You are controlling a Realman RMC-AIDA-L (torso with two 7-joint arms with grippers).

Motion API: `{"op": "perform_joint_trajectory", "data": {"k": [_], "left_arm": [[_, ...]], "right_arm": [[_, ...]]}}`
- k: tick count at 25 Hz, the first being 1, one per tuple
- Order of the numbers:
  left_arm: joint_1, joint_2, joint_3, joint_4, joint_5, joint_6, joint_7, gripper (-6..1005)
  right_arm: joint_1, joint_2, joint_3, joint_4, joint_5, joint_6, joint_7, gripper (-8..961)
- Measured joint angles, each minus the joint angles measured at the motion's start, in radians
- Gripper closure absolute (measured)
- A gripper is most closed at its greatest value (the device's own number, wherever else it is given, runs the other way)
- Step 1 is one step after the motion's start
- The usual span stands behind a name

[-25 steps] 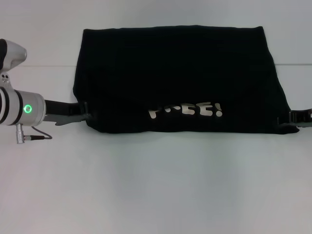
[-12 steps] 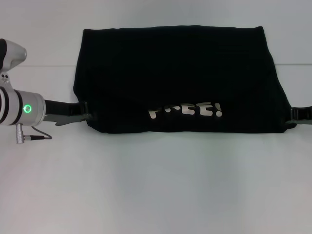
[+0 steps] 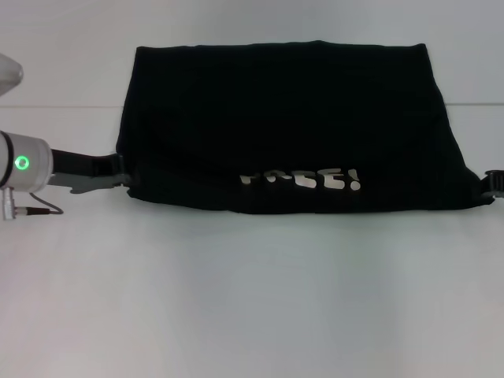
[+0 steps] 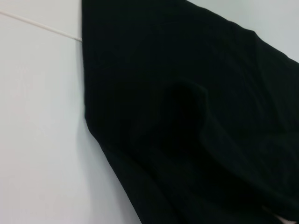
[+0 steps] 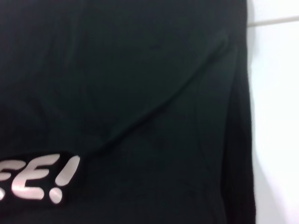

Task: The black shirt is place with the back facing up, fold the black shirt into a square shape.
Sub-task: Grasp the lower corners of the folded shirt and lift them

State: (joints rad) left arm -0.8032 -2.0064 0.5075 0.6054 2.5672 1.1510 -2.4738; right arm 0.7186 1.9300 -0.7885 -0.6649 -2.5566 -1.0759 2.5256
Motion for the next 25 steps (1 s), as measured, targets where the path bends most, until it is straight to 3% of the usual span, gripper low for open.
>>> {"op": "perform_joint_trajectory", "data": {"k": [10,12,16,20,25], "left_arm": [[-0.001,0.008,0.004,0.021,0.027,0.059,0.001,997],[0.001,0.009,0.007,0.037,0.028,0.126,0.014,997],[0.002,0.013,0.008,0.075,0.062,0.279,0.031,997],[0.004,0.013,0.011,0.139,0.165,0.579,0.077,998],[0.019,0.007,0.026,0.153,0.184,0.728,0.117,998]], "right_arm": [[-0.008,-0.018,0.021,-0.027,-0.005,-0.103,-0.002,914],[-0.008,-0.023,0.020,-0.032,-0.006,-0.135,-0.002,914],[-0.026,-0.042,0.023,-0.100,-0.028,-0.322,-0.001,914],[-0.070,-0.043,0.023,-0.196,-0.042,-0.517,-0.006,914],[-0.127,-0.037,0.024,-0.258,-0.061,-0.718,-0.044,914]]}}
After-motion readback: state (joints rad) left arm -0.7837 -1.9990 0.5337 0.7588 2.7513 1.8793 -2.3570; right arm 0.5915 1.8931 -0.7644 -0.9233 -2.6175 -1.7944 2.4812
